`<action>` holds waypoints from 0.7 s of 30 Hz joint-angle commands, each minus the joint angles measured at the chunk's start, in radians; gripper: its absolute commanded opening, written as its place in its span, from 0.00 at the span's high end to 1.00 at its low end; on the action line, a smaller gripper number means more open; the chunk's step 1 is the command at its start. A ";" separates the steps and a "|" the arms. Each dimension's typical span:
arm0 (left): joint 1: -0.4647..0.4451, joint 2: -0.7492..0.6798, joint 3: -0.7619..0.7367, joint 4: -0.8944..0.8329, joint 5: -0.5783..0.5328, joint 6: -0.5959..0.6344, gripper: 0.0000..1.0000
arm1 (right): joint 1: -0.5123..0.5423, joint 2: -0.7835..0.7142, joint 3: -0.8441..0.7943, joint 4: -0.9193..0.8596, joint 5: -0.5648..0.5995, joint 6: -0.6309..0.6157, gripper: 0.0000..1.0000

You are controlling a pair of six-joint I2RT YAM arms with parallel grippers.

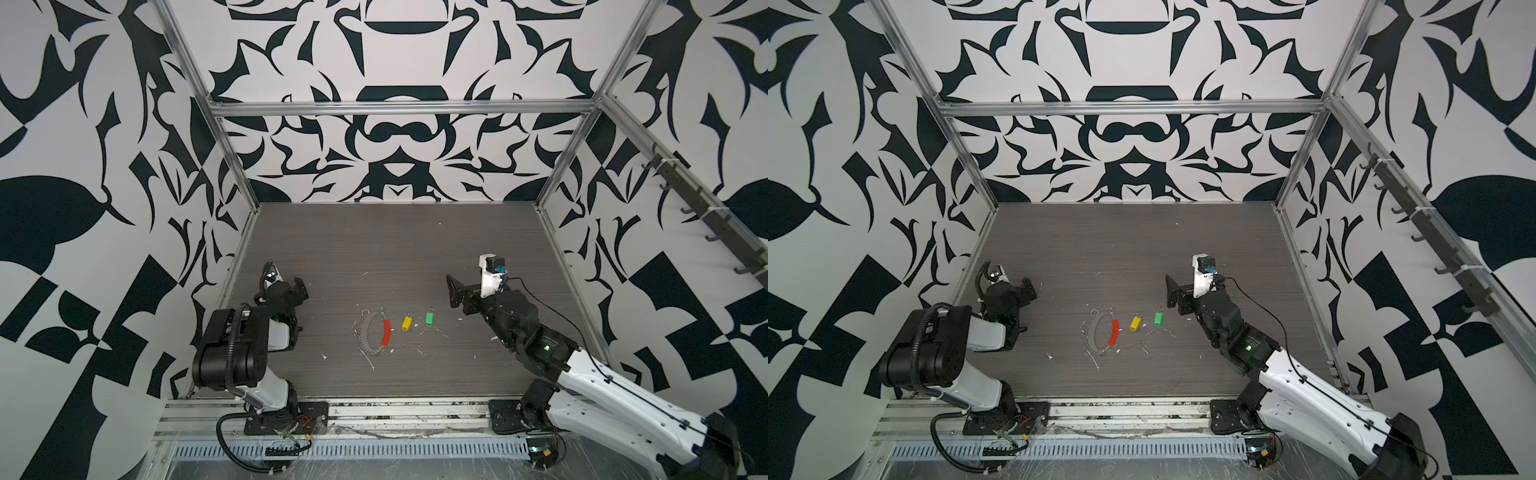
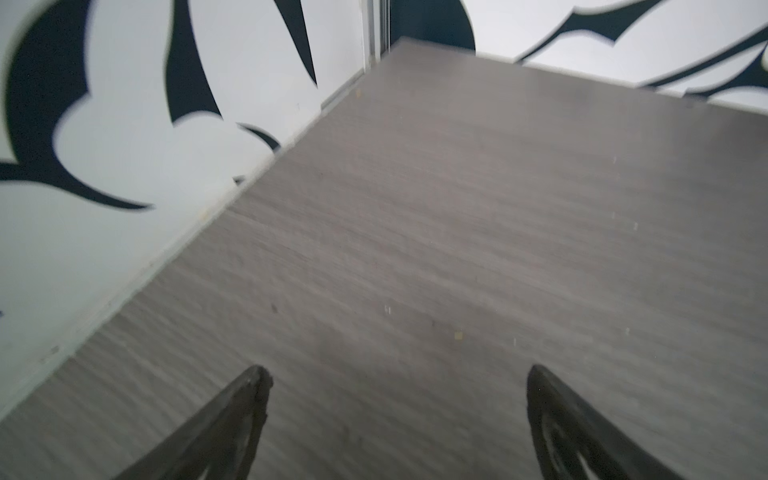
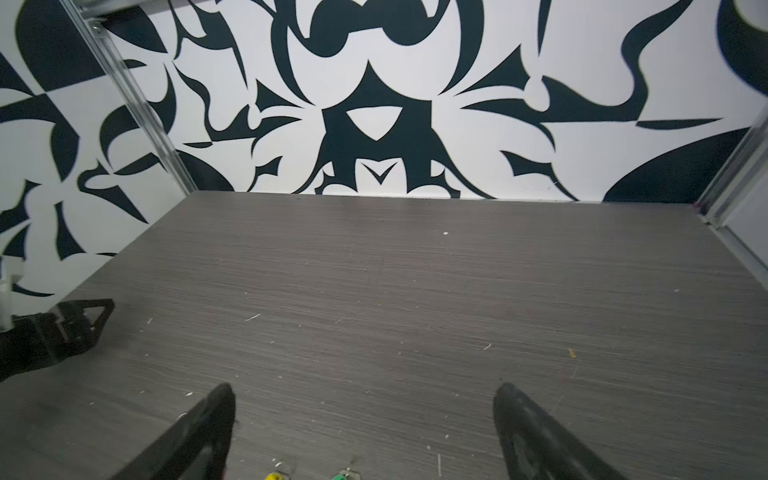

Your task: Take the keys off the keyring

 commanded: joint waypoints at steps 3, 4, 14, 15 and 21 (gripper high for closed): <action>-0.015 0.011 0.045 0.099 0.012 0.036 0.01 | -0.109 0.016 -0.056 0.194 0.100 -0.133 0.01; -0.014 0.007 0.057 0.066 0.018 0.046 0.01 | -0.137 0.025 -0.063 0.217 0.122 -0.153 0.01; -0.014 0.003 0.061 0.051 0.018 0.037 0.01 | -0.488 0.232 -0.260 0.603 -0.015 -0.275 0.01; -0.014 0.003 0.060 0.051 0.019 0.038 0.01 | -0.508 0.275 -0.257 0.615 -0.030 -0.277 0.01; -0.014 0.004 0.062 0.048 0.017 0.039 0.01 | -0.550 0.494 -0.249 0.759 -0.096 -0.310 0.01</action>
